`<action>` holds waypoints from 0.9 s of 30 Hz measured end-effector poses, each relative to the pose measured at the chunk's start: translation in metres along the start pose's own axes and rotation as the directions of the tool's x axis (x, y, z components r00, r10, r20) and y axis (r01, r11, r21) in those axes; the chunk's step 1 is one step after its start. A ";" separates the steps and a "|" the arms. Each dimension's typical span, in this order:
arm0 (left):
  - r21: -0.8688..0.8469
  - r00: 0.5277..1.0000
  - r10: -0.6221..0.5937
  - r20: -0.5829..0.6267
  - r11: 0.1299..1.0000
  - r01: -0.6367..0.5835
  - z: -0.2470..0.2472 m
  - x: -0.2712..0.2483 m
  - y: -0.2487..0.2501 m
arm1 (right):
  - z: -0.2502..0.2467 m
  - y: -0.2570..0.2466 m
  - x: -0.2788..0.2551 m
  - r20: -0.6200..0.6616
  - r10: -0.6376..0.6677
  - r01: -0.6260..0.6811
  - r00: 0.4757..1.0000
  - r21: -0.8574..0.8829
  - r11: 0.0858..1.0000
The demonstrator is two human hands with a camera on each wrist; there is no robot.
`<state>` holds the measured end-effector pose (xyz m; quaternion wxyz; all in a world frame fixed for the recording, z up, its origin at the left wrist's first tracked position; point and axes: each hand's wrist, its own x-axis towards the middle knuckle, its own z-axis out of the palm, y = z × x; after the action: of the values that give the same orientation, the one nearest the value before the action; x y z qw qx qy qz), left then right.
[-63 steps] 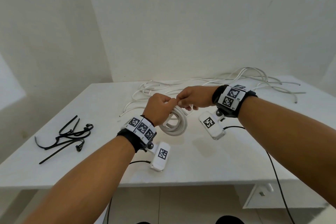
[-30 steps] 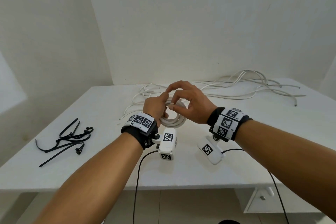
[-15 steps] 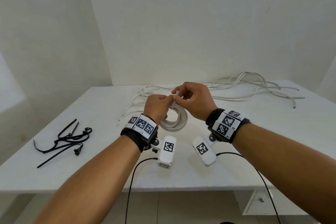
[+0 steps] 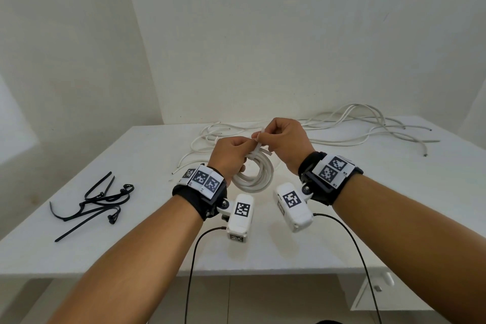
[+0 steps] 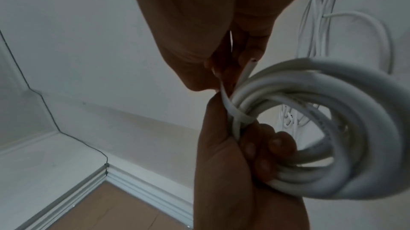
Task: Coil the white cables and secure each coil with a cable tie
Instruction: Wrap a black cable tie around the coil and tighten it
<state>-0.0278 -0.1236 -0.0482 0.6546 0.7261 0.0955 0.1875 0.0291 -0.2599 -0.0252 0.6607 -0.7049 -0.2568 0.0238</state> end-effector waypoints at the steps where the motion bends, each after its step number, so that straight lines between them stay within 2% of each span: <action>1: 0.004 1.000 -0.001 -0.003 1.000 0.001 0.000 0.000 0.000 | -0.002 -0.001 0.001 0.012 0.014 -0.014 1.000 0.010 1.000; 6: 0.011 1.000 -0.006 -0.018 1.000 0.007 0.001 -0.002 -0.004 | -0.012 -0.003 0.003 0.113 0.133 -0.139 0.985 0.045 0.989; 12: 0.024 0.999 -0.013 -0.037 1.000 0.014 0.003 -0.003 -0.004 | -0.016 -0.002 0.001 0.132 0.133 -0.149 0.982 0.112 0.983; 16: 0.006 0.995 0.005 -0.102 1.000 -0.004 0.002 0.002 0.000 | -0.013 0.000 -0.001 0.037 0.122 -0.128 0.992 0.253 0.959; 18: -0.007 0.989 0.002 -0.145 1.000 -0.003 0.001 0.004 -0.001 | -0.012 -0.002 -0.003 0.041 0.125 -0.131 0.991 0.304 0.944; 22: 0.017 0.976 0.043 -0.214 0.999 -0.040 0.001 0.004 -0.002 | -0.008 -0.007 -0.011 0.043 0.111 -0.117 0.993 0.222 0.968; 27: 0.049 0.962 0.060 -0.265 0.998 -0.049 0.000 0.005 0.000 | -0.003 -0.008 -0.010 -0.056 0.084 -0.074 0.995 0.158 0.985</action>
<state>-0.0234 -0.1220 -0.0476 0.6152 0.7101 0.1664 0.2993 0.0187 -0.2671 -0.0206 0.7202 -0.6611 -0.2051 0.0478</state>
